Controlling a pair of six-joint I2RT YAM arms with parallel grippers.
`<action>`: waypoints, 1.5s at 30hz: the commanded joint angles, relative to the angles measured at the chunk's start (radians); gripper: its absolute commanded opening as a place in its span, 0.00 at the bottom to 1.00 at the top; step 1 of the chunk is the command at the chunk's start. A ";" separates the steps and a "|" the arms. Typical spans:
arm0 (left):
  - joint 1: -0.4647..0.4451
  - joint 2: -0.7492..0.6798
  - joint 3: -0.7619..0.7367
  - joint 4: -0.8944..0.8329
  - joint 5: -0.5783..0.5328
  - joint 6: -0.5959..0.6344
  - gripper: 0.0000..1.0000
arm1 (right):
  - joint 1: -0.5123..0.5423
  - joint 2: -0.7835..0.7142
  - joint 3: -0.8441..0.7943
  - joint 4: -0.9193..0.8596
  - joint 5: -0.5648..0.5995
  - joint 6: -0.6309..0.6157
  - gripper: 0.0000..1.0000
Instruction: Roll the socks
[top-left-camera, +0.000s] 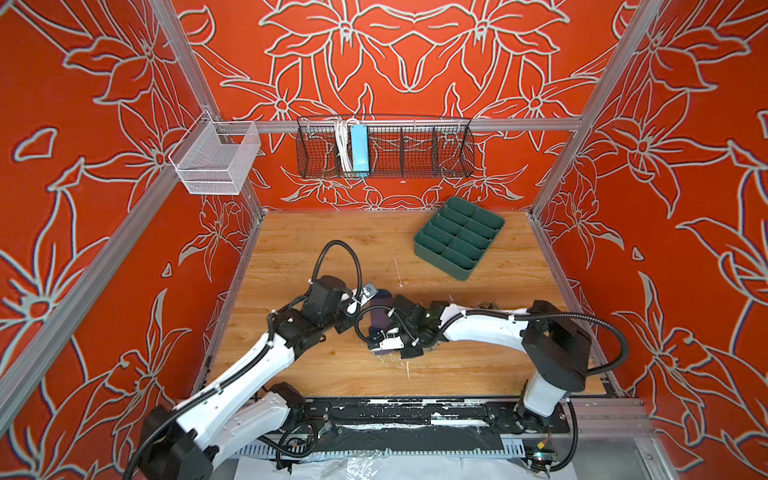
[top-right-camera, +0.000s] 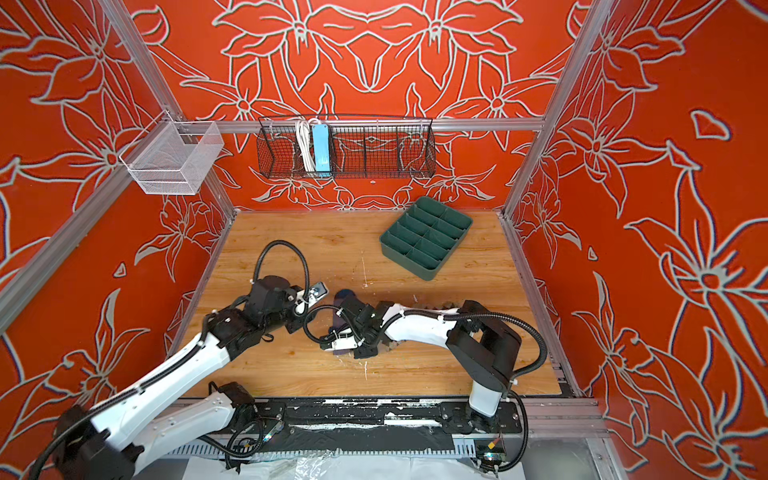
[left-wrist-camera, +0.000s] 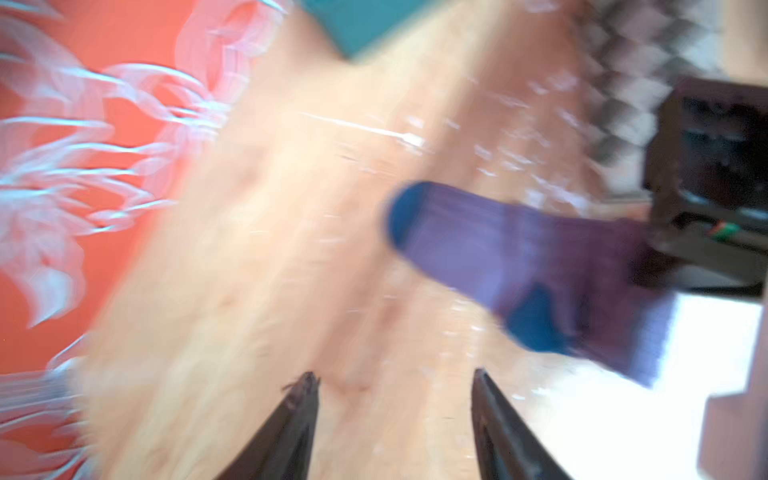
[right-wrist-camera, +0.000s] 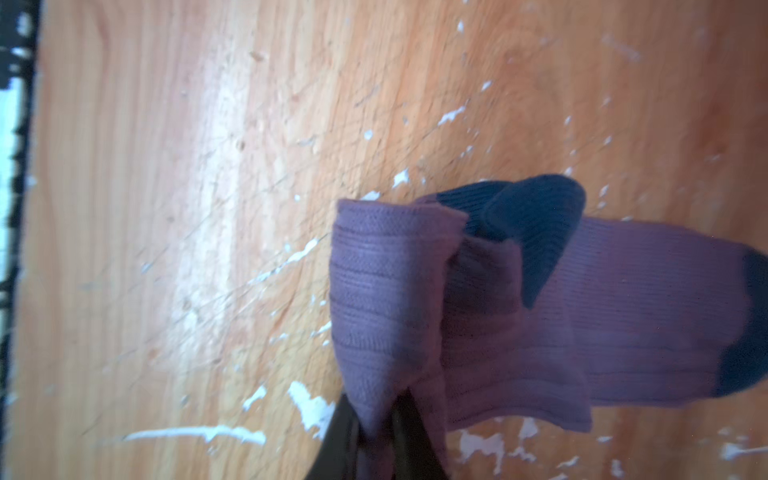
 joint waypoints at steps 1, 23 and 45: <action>0.014 -0.111 -0.037 0.006 -0.081 0.061 0.62 | -0.039 0.065 0.062 -0.199 -0.155 0.053 0.07; -0.354 0.094 -0.260 0.165 0.126 0.248 0.51 | -0.164 0.429 0.382 -0.442 -0.377 0.120 0.17; -0.353 0.404 -0.227 0.273 0.024 0.134 0.07 | -0.213 0.280 0.239 -0.330 -0.490 0.175 0.22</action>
